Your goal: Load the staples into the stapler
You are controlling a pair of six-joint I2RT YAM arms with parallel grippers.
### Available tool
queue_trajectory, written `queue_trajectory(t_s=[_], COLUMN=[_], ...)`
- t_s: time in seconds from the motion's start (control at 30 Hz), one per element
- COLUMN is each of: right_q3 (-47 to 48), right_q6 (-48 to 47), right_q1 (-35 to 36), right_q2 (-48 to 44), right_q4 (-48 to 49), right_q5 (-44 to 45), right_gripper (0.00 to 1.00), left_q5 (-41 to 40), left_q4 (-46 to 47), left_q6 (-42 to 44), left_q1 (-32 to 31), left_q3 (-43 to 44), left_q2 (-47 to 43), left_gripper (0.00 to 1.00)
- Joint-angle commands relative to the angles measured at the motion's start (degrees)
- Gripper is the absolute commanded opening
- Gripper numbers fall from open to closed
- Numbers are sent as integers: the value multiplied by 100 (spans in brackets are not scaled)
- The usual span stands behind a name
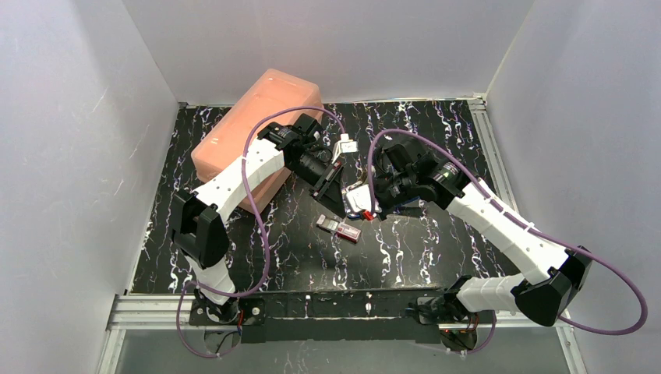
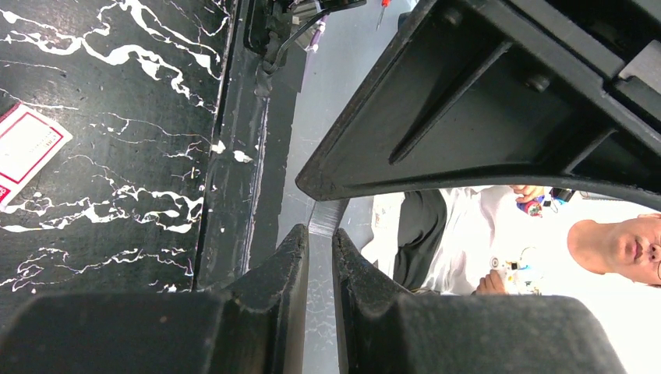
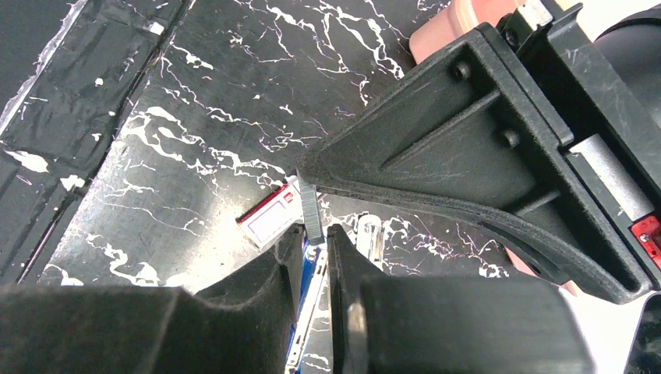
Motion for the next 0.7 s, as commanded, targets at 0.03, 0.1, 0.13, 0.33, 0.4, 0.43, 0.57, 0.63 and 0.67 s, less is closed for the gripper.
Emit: queue_trajectory(t_s=[0.03,0.1,0.13,0.33,0.4,0.43,0.57,0.63,0.67], right_q3=[239,239,239,240,239,239,264,266,266], right_q6=[-104,-115,-118,-159,-154,-159,-150,-138,-134], right_q1=[57,76,80,108,114,109,115,110,116], right_q2=[26,35,44,52,50,48,48,47,51], right_q4=[-110,-118,-125,-154,-158,-152,-162,-161,-147], right_q5=[51,61,75,75,86,84,67,60,59], right_gripper=[24,22,22,19,18,18,16,15,14], left_q5=[204,205,216,205,209,205,185,143,120], left_q4=[-192,-192,-192,-192,-192,-192,-208,-233,-243], left_q6=[106,107,105,107,101,99,87,90,84], left_q1=[-26,-26,-26,-26,-26,-26,-28,-26,-26], left_q3=[165,176,170,133,138,154,173,190,200], left_q2=[24,38,39,44,45,53,54,69,71], left_gripper=[0,0,0,0,0,0,2,8,10])
